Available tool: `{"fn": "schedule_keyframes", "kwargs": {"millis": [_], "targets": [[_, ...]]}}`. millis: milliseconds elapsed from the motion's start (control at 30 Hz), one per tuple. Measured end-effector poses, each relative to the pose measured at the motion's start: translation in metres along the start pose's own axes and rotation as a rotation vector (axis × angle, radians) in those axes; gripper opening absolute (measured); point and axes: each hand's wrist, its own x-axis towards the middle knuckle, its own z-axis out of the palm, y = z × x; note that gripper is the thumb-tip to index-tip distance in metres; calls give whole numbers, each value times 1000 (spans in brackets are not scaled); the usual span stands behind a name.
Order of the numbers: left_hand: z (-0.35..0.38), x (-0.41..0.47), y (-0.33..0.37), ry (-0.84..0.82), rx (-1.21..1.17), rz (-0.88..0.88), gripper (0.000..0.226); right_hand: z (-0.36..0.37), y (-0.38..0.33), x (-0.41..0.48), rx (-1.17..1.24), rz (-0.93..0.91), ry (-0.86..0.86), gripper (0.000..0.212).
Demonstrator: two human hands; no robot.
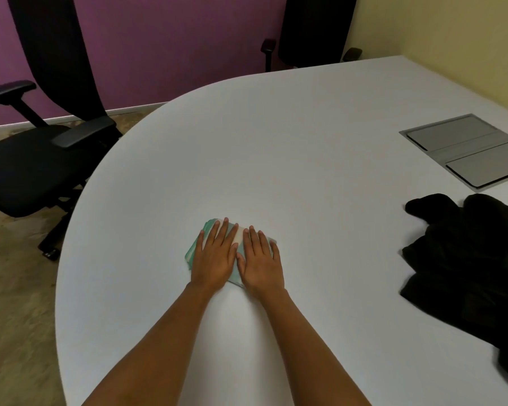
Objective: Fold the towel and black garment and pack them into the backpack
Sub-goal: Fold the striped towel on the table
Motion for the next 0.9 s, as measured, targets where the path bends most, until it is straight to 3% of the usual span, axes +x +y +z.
{"fn": "schedule_keyframes", "kwargs": {"millis": [100, 233, 333, 400, 533, 600, 667, 733, 800, 900], "targets": [[-8, 13, 7, -8, 19, 23, 84, -7, -5, 7, 37, 100, -35, 60], [-22, 15, 24, 34, 18, -45, 52, -20, -11, 11, 32, 379, -77, 65], [-23, 13, 36, 15, -59, -72, 50, -25, 0, 14, 167, 508, -42, 67], [-16, 13, 43, -21, -158, -78, 49, -28, 6, 11, 189, 476, 54, 61], [2, 10, 44, 9, -325, -76, 49, -16, 18, 7, 175, 217, 210, 41], [8, 11, 44, 38, -344, -54, 68, -11, 19, 11, 221, 180, 187, 38], [12, 20, 43, 20, -320, -25, 98, -8, 23, 15, 221, 180, 115, 53], [15, 33, 45, -10, -259, -7, 109, -10, 30, 24, 176, 164, 76, 86], [15, 49, 50, -38, -191, 7, 104, -6, 42, 38, 164, 165, 63, 110], [17, 75, 59, -56, -124, -5, 72, -3, 57, 62, 150, 177, 74, 117]]}}
